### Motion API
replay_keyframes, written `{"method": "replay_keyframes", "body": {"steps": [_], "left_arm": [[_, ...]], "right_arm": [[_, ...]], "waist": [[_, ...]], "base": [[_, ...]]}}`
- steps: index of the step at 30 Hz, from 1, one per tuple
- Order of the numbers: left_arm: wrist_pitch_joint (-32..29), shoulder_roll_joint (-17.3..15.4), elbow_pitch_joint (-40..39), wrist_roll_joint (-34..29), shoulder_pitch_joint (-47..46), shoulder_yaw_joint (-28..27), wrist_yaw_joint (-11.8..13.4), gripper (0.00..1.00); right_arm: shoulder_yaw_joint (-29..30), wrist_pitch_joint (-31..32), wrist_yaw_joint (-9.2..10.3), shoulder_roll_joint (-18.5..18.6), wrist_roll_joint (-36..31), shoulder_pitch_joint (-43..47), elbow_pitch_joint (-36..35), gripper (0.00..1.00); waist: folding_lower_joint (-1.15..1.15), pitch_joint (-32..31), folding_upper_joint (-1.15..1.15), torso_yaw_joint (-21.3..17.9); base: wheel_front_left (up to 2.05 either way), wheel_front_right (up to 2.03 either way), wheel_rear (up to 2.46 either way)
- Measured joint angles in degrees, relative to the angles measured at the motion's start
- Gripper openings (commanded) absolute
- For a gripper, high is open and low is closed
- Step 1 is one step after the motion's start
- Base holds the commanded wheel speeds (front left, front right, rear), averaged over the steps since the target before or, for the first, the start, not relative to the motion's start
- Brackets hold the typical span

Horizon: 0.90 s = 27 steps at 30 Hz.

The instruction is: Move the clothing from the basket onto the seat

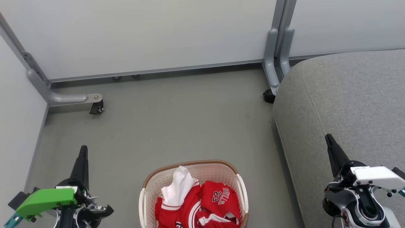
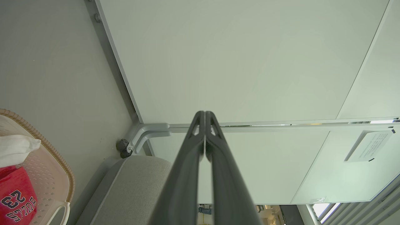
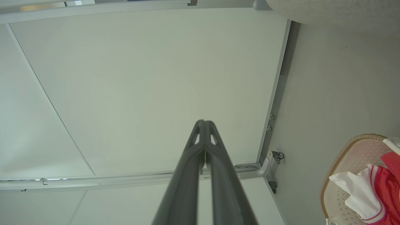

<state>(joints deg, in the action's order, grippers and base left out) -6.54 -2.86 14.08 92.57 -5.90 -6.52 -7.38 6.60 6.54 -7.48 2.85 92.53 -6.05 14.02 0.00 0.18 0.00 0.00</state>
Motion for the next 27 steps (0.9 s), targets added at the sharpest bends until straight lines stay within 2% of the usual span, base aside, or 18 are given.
{"method": "replay_keyframes", "body": {"steps": [21, 22, 27], "left_arm": [[0.00, 0.00, 0.00, 0.00, 0.00, 0.00, 0.00, 0.00], [0.00, 0.00, 0.00, 0.00, 0.00, 0.00, 0.00, 1.00], [0.05, 0.53, 2.34, 0.01, 1.75, 0.22, 0.13, 1.00]], "right_arm": [[0.00, 0.00, 0.00, 0.00, 0.00, 0.00, 0.00, 0.00], [0.00, 0.00, 0.00, 0.00, 0.00, 0.00, 0.00, 1.00], [-0.11, -0.01, 0.02, -0.56, 0.02, 1.96, 2.34, 1.00]], "waist": [[0.00, 0.00, 0.00, 0.00], [0.00, 0.00, 0.00, 0.00], [0.00, 0.00, 0.00, 0.00]], "base": [[0.00, 0.00, 0.00], [0.00, 0.00, 0.00], [0.00, 0.00, 0.00]]}}
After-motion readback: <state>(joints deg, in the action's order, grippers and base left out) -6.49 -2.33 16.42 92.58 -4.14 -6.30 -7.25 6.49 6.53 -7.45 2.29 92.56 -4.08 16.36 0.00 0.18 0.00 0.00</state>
